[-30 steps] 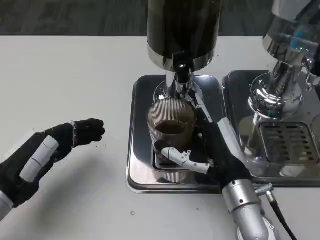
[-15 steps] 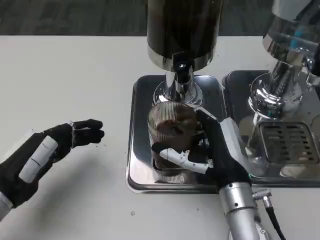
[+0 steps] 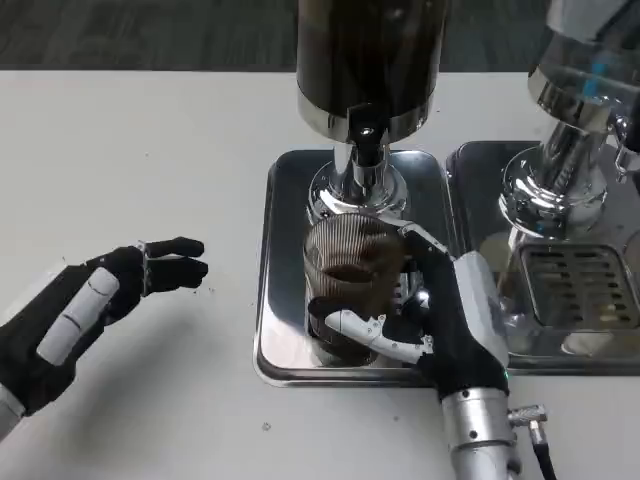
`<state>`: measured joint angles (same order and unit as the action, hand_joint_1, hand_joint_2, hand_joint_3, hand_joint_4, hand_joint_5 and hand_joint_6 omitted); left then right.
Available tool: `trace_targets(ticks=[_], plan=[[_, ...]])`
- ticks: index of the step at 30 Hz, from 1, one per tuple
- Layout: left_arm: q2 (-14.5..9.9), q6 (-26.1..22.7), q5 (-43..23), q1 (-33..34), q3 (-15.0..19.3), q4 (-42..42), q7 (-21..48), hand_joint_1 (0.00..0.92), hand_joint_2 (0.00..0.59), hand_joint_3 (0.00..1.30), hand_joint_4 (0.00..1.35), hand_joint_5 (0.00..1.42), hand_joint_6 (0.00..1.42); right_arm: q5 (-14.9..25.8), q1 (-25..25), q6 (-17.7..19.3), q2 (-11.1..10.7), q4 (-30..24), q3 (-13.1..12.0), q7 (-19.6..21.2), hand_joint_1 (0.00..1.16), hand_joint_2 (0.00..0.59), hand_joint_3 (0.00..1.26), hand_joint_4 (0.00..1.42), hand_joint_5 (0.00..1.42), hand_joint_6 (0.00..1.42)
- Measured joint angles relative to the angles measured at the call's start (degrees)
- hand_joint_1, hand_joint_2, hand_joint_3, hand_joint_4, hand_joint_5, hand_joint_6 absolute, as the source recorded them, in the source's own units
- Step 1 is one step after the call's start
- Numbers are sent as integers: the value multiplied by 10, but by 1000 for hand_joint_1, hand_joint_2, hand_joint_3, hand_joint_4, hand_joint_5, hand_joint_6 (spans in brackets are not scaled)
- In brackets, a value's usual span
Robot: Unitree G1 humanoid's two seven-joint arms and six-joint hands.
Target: Grasp the cup under the faucet to collect the drink, then remove the cup.
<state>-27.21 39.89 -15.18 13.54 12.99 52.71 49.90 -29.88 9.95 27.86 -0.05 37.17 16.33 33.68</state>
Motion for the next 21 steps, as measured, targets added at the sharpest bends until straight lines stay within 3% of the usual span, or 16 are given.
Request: trace_targets(ticks=[7, 21], plan=[[0, 0, 1, 0, 0, 0, 0, 0, 170, 339, 342, 307, 180, -8, -17, 15, -2, 1, 0, 38, 779, 195, 585, 724, 905, 1241], [0, 2, 4, 7, -6, -2, 0, 0, 184, 314, 297, 286, 180, -27, -86, 29, -21, -81, -3, 71, 772, 193, 617, 755, 935, 1279]])
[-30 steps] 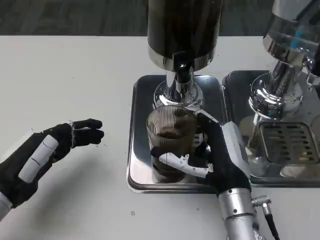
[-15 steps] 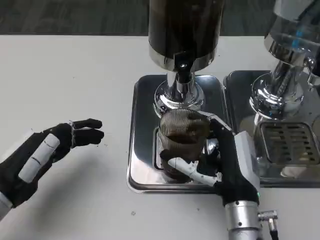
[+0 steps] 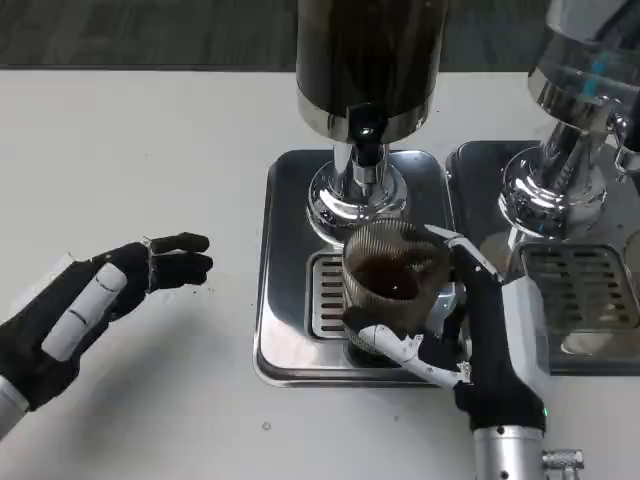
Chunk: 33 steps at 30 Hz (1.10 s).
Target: Grasp the cup under the faucet to collect the drink, then remove the cup.
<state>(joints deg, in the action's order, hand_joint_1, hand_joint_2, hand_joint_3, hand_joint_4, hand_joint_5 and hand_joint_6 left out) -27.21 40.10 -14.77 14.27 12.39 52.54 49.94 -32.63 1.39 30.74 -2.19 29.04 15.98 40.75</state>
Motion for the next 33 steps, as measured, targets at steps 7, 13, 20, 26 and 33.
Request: trace_targets(ticks=[7, 13, 20, 26, 33], plan=[[0, 22, -1, 0, -1, -53, 10, 0, 181, 278, 207, 217, 164, 0, -37, 4, -7, -54, -6, 1, 772, 193, 633, 766, 948, 1283], [-5, 72, 5, -4, -6, -109, 10, 0, 172, 160, 43, 61, 91, -1, -69, 6, -15, -105, -11, -6, 774, 193, 646, 766, 952, 1283], [-39, 159, 56, -11, -32, -139, 1, 0, 161, 68, 0, 0, 26, 2, -103, 6, -29, -160, -19, -30, 771, 192, 647, 777, 952, 1285], [-70, 215, 78, -13, -55, -144, -5, 0, 155, 47, 0, 0, 2, 3, -134, 6, -32, -217, -26, -57, 767, 191, 657, 784, 963, 1301], [-105, 258, 83, -27, -77, -160, -12, 0, 154, 45, 0, 0, 0, 4, -178, 6, -40, -274, -38, -90, 773, 194, 662, 784, 974, 1303]])
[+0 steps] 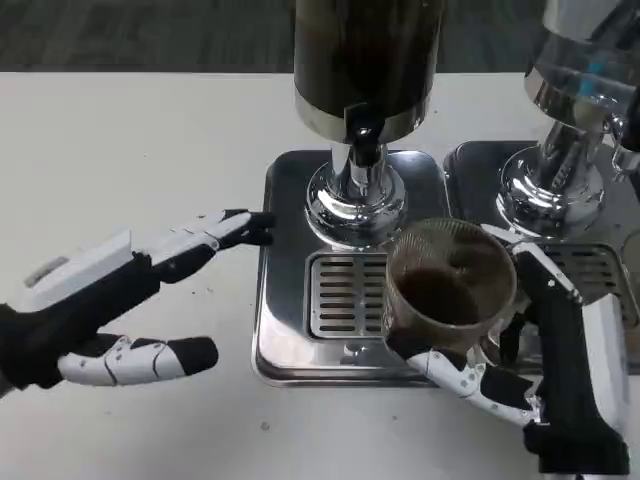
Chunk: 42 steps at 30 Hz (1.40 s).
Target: Grasp the cup under the faucet to collect the drink, then remove the cup.
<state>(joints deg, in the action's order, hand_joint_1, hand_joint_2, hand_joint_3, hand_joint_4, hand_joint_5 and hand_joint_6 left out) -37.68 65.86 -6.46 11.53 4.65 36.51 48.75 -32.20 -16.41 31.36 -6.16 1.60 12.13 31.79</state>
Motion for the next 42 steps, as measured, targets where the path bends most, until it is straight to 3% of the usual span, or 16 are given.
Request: trace_targets(ticks=[8, 21, 29, 42], plan=[[-50, 46, -32, -37, -50, -50, 1, 0, 154, 45, 0, 0, 0, -1, -49, 4, -9, -58, -5, -32, 777, 195, 672, 794, 991, 1316], [-96, 75, -87, -74, -100, -95, 1, 0, 154, 54, 0, 0, 0, 0, -112, 18, -10, -123, -8, -56, 824, 180, 666, 784, 1004, 1319], [-120, 99, -91, -92, -106, -119, 0, 0, 153, 61, 0, 0, 0, 1, -149, 22, -10, -153, -12, -68, 831, 169, 678, 784, 1004, 1331], [-132, 103, -93, -93, -105, -118, -7, 0, 153, 63, 0, 0, 0, 1, -163, 32, -6, -158, -19, -72, 833, 167, 686, 784, 1003, 1319]])
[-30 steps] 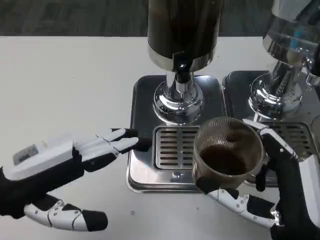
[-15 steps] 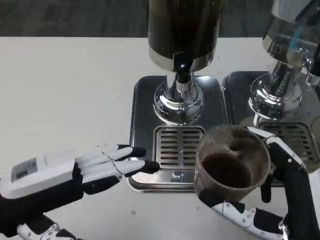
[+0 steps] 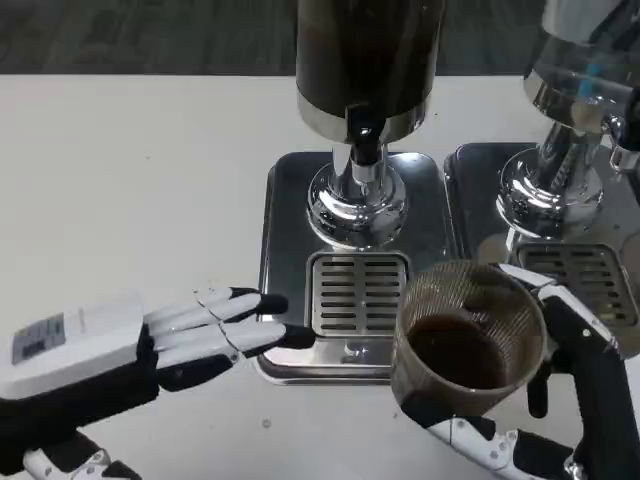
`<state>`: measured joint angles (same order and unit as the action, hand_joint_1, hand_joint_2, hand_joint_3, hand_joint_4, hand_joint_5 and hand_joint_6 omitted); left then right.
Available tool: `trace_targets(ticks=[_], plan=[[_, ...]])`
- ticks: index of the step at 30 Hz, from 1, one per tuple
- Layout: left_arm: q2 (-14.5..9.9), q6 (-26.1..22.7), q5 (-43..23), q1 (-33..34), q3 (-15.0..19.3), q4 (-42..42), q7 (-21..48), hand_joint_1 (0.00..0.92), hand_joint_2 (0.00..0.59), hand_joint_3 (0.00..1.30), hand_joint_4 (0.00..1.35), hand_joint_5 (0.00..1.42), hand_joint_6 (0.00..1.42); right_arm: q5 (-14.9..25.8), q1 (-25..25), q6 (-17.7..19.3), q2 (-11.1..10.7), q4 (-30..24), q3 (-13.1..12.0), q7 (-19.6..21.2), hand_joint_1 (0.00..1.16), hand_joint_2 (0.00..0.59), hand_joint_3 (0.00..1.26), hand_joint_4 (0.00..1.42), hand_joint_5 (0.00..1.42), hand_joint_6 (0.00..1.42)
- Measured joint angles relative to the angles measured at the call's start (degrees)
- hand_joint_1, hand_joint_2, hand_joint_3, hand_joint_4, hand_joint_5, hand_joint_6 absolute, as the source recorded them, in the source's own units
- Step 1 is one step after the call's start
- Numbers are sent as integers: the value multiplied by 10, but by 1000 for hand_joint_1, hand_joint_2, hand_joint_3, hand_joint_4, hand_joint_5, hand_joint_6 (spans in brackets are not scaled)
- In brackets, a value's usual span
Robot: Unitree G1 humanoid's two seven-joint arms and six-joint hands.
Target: Grasp the cup under the faucet to collect the drink, then remove the cup.
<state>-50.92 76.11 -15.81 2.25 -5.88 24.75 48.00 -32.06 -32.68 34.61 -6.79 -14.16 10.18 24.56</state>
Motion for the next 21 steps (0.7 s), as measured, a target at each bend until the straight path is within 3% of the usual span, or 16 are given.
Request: trace_targets(ticks=[21], plan=[[-4, 9, 0, -17, 5, 11, -20, 0, 152, 75, 0, 0, 0, 0, -2, 4, 0, 0, -7, 0, 834, 166, 691, 794, 1015, 1336]])
